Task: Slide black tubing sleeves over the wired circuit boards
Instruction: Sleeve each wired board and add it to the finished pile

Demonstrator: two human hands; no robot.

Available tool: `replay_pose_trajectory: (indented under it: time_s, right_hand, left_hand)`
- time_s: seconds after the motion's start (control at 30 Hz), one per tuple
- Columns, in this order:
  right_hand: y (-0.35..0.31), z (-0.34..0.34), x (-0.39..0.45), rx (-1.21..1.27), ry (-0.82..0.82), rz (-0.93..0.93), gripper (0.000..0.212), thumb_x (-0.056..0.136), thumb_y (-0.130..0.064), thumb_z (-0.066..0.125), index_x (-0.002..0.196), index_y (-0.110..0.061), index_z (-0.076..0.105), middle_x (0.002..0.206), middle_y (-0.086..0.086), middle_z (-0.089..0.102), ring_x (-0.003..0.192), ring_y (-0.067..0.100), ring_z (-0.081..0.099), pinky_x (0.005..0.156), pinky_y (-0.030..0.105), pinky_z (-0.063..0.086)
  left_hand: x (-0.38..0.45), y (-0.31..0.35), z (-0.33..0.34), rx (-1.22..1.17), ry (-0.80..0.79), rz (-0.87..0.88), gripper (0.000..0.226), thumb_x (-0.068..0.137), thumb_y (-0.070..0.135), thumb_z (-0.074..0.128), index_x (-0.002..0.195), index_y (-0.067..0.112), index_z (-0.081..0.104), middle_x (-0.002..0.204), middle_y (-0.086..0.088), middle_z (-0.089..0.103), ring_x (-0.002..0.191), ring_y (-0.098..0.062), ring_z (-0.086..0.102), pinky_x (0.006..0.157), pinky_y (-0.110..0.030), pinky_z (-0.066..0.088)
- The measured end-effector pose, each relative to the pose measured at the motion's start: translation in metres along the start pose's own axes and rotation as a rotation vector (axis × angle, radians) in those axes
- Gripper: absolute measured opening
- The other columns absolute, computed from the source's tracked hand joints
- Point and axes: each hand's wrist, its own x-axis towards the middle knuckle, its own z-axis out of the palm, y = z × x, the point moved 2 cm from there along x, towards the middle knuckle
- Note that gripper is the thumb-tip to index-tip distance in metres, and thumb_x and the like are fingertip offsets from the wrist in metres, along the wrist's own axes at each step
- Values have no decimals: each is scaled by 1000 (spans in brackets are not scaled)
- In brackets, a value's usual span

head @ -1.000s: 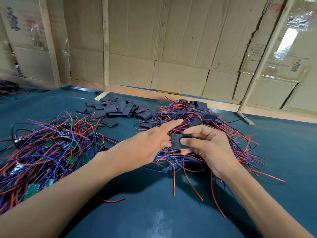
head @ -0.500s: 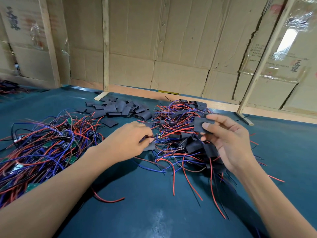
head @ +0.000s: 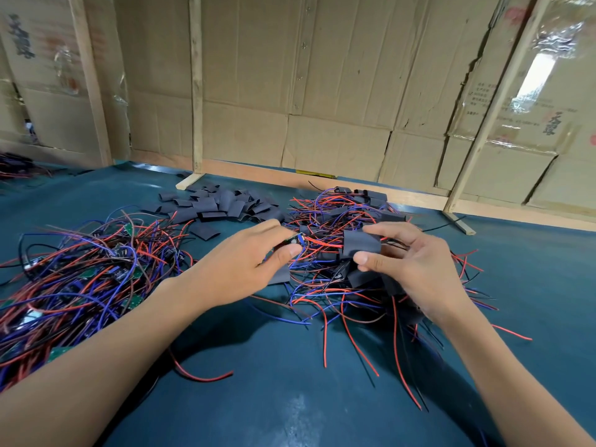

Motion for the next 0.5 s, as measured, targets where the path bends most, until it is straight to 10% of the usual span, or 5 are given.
replay_pose_trajectory:
  time_s: [0.17,0.5]
  right_hand:
    - [-1,5,-6,-346,-110,-96,48,61,-15,94,104,-30,76,109,-17,62,84,5,65,73,14,52]
    - [-6,5,-10,-751,-41,-499,14,81,-20,84,95,-19,80,122,-6,63,97,20,61,86,30,49]
  left_hand:
    - [-3,2,-1,49,-7,3,32,103,53,27,94,29,46,87,12,43,79,-12,48,73,-39,46]
    - [-4,6,-5,18,13,-63,19,101,52,33,97,36,42,63,12,47,62,-5,46,58,-32,34]
